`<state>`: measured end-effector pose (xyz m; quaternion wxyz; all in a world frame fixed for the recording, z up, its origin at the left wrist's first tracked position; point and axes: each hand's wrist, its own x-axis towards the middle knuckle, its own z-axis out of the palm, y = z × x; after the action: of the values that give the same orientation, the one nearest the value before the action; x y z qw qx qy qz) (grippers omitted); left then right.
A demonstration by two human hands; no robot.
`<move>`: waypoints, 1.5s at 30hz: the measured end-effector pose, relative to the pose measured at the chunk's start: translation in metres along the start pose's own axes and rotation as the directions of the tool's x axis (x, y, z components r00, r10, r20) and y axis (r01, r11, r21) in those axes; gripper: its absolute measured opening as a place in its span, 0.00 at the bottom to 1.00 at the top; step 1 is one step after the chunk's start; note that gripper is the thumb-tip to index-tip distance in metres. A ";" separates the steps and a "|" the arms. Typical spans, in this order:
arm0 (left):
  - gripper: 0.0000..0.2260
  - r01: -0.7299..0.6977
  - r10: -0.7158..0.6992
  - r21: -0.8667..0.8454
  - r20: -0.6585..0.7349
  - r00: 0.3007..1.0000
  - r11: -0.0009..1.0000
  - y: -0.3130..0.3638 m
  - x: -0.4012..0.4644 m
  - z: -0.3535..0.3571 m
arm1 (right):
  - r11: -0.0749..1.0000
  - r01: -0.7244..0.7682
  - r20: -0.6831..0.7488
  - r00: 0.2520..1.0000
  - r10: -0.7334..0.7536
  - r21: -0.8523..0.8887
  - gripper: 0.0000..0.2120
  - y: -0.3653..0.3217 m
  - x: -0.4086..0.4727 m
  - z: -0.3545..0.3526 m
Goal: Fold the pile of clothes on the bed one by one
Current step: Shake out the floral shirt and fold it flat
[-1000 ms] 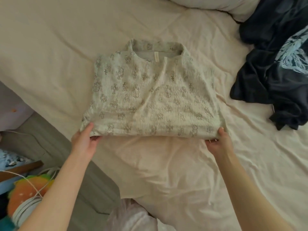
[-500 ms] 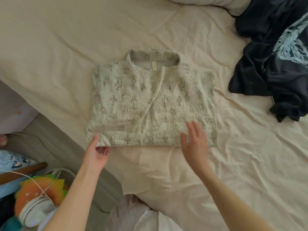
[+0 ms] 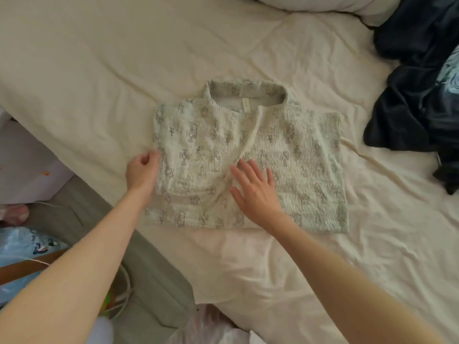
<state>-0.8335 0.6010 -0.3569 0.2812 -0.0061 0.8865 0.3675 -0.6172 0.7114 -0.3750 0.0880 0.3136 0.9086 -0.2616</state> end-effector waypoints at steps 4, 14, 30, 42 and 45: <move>0.21 -0.208 0.204 0.152 0.043 0.978 0.966 0.042 0.045 0.019 | 0.999 -0.053 0.030 0.998 0.053 0.012 0.30 0.019 0.021 -0.015; 0.13 -0.311 0.376 0.245 -0.292 0.880 0.918 0.063 0.091 0.009 | 0.997 -0.060 0.111 0.992 0.066 -0.055 0.30 0.025 0.053 -0.014; 0.29 -0.024 -0.027 0.260 0.190 0.982 0.965 -0.064 -0.021 -0.011 | 0.987 -0.142 0.201 0.967 0.153 -0.071 0.27 -0.031 -0.034 0.033; 0.23 -0.069 0.014 0.195 0.270 0.963 0.978 -0.007 -0.053 -0.027 | 0.601 -0.498 0.448 0.860 0.245 0.626 0.23 -0.010 -0.042 -0.035; 0.19 -0.163 0.114 0.173 0.260 0.959 0.971 0.031 -0.084 -0.010 | 0.337 -0.545 0.485 0.838 0.251 0.768 0.23 0.003 -0.063 -0.061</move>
<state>-0.7751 0.6004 -0.2888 0.3626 0.1294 0.8739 0.2968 -0.5648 0.7129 -0.3042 0.1008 0.4859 0.5055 -0.7058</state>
